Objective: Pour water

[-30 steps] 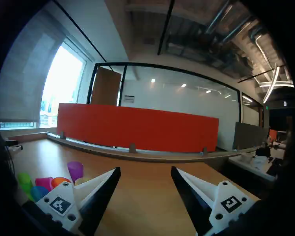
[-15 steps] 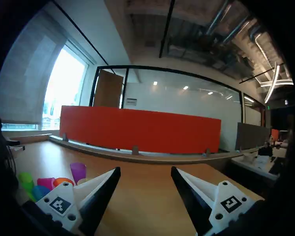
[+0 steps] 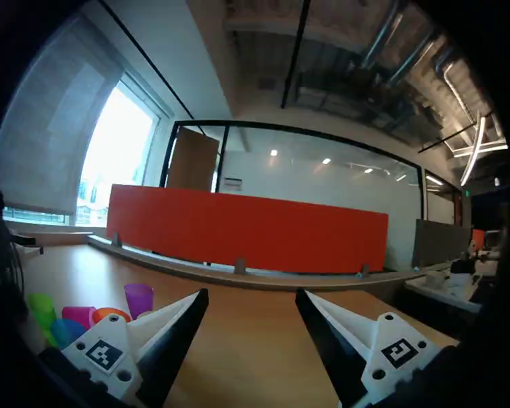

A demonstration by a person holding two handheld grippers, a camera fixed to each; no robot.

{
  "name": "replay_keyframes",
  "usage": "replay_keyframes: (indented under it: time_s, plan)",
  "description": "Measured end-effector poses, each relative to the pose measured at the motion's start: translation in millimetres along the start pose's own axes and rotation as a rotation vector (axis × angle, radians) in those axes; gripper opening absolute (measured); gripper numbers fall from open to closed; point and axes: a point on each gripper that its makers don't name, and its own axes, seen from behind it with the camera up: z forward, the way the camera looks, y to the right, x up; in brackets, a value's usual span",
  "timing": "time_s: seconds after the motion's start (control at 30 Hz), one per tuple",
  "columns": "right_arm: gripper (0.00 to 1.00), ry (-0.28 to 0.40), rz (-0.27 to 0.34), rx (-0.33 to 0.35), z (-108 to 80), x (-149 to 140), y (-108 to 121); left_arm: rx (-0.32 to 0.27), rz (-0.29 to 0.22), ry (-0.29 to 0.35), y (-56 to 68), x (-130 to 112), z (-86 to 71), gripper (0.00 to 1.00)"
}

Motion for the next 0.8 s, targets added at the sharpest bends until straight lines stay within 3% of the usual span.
replay_keyframes:
  time_s: [0.37, 0.6, 0.8]
  plan:
    - [1.0, -0.037, 0.052, -0.019, -5.6, -37.7, 15.1, 0.0, 0.0, 0.0, 0.2, 0.0, -0.1, 0.92]
    - [0.99, -0.037, 0.112, -0.038, -7.0, -42.3, 31.6, 0.0, 0.0, 0.0, 0.1, 0.0, -0.2, 0.92]
    - [0.99, -0.042, 0.113, -0.032, -4.6, -49.0, 33.8, 0.0, 0.0, 0.0, 0.1, -0.1, 0.1, 0.92]
